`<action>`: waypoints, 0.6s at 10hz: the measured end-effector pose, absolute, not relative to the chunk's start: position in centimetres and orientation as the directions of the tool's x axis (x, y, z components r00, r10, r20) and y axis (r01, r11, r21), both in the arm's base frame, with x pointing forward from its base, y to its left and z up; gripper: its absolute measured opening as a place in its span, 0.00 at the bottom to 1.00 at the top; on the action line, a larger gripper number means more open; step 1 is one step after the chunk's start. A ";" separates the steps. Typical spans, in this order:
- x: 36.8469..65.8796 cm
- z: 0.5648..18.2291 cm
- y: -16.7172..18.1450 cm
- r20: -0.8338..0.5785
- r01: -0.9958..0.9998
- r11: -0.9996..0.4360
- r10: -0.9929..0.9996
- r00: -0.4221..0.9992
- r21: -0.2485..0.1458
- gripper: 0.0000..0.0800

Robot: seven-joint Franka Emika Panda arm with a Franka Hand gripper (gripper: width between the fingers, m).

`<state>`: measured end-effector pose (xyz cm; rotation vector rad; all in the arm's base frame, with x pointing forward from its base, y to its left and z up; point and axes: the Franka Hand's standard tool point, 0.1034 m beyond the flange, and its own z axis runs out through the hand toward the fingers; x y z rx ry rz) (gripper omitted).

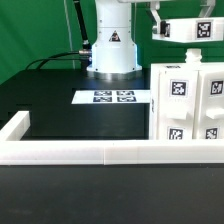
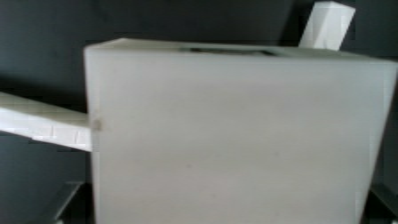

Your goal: Assemble cabinet

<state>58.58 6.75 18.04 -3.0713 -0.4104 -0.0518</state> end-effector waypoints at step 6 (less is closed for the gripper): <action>58.9 16.7 7.7 0.026 0.273 -0.961 0.272 0.962 -0.041 0.71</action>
Offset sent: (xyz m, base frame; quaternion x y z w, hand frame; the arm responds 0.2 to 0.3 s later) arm 0.0000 0.0126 -0.0083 -0.0110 -0.0003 0.0050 0.9999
